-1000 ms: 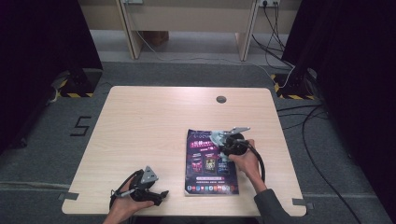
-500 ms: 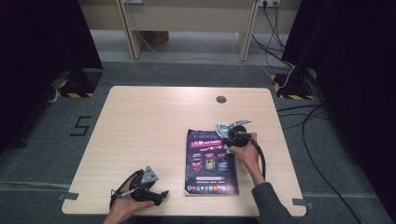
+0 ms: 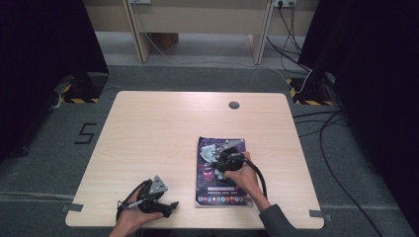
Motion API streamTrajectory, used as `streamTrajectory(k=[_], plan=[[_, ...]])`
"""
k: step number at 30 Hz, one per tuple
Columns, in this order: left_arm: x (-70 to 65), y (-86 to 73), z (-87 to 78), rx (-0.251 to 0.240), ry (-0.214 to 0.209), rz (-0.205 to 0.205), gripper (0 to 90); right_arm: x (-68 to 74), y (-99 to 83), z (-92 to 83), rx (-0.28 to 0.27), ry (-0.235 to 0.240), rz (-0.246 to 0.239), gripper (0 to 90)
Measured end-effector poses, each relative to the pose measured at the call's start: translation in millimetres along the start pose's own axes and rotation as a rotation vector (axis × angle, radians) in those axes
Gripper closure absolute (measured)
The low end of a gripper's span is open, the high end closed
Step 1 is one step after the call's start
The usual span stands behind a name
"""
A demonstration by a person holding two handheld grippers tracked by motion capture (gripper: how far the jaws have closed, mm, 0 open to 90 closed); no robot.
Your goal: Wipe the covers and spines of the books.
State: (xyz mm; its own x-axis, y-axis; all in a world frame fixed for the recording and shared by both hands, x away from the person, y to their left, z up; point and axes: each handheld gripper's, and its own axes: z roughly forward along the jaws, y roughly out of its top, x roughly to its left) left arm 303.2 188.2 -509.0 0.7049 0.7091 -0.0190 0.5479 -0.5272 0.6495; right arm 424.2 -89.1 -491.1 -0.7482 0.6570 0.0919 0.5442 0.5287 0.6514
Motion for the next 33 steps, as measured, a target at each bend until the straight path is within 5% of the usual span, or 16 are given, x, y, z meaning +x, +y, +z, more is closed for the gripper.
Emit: streamTrajectory(k=[3, 7, 14, 23, 28, 33], plan=[[0.2, -0.3, -0.1, 0.000, -0.001, -0.003, 19.7, 20.8, 1.8, 3.2, 0.017, 0.048, -0.051, 76.8], [0.2, -0.5, -0.3, 0.000, -0.001, -0.001, 19.7, 24.7, -1.5, 1.2, 0.018, 0.065, -0.063, 76.9], [0.3, -0.5, -0.3, 0.001, -0.001, -0.001, 19.6, 3.9, -12.9, -11.6, 0.015, 0.035, -0.011, 77.0], [0.1, -0.4, 0.0, -0.002, 0.000, -0.006, 19.5, -53.3, -41.9, -45.8, -0.002, -0.094, 0.121, 77.1], [0.2, -0.4, 0.0, -0.002, -0.001, -0.007, 19.5, -59.3, -47.9, -51.2, -0.014, -0.105, 0.140, 77.0], [0.0, -0.3, 0.0, -0.002, 0.000, -0.005, 19.5, -43.3, -49.3, -51.6, 0.009, -0.106, 0.079, 76.9]])
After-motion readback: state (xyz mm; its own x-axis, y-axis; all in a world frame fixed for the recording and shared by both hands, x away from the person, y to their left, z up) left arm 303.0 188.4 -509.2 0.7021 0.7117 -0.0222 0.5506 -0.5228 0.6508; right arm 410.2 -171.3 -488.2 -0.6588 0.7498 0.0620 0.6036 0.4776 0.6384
